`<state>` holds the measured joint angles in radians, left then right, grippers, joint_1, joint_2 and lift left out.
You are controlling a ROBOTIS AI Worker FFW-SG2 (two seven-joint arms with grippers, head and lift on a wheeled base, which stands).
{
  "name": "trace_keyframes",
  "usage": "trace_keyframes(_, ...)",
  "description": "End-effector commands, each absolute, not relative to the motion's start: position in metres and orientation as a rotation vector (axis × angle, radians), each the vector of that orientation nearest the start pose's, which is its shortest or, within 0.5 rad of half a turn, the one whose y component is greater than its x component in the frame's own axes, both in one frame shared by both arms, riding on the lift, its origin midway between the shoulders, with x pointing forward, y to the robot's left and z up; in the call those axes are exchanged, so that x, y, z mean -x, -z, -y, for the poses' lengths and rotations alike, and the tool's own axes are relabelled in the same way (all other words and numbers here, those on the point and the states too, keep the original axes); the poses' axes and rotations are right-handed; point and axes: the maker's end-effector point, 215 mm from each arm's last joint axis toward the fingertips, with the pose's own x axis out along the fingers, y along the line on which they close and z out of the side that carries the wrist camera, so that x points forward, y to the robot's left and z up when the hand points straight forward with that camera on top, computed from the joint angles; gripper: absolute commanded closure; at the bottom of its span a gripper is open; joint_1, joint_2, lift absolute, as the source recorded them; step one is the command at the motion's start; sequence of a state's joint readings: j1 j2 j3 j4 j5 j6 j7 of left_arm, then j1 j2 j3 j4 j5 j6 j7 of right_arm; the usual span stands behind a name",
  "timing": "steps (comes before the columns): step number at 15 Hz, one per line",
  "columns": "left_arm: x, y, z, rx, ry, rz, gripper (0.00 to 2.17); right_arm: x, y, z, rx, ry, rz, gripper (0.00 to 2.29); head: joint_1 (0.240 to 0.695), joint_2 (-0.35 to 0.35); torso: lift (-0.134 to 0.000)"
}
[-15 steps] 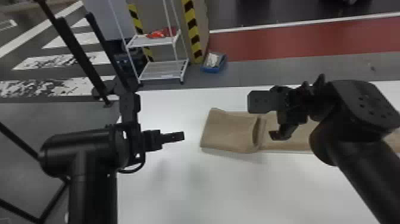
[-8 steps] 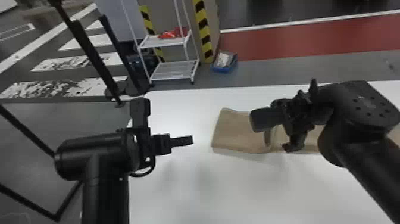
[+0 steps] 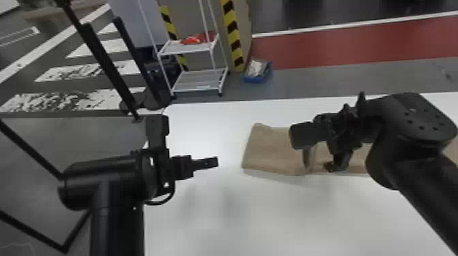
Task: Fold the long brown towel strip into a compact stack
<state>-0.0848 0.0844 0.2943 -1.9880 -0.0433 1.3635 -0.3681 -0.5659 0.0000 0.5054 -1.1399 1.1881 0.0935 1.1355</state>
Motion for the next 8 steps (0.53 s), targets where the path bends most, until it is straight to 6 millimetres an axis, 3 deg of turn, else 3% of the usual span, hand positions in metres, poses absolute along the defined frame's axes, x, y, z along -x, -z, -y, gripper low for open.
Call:
trace_keyframes(1,-0.497,0.423,-0.339,0.2,0.004,-0.812,0.09,-0.601,0.431,0.015,1.443,-1.146,-0.521,0.12,0.695,0.316,-0.123)
trace_keyframes(3,-0.497,0.423,-0.339,0.201,0.004,-0.811,0.09,-0.607,0.429,0.014,1.424,-1.119,-0.495,0.12,0.695,0.315,-0.123)
trace_keyframes(8,-0.496,0.425,-0.339,0.201,0.004,-0.816,0.09,-0.608,0.446,0.01,1.41,-1.096,-0.477,0.13,0.695,0.313,-0.123)
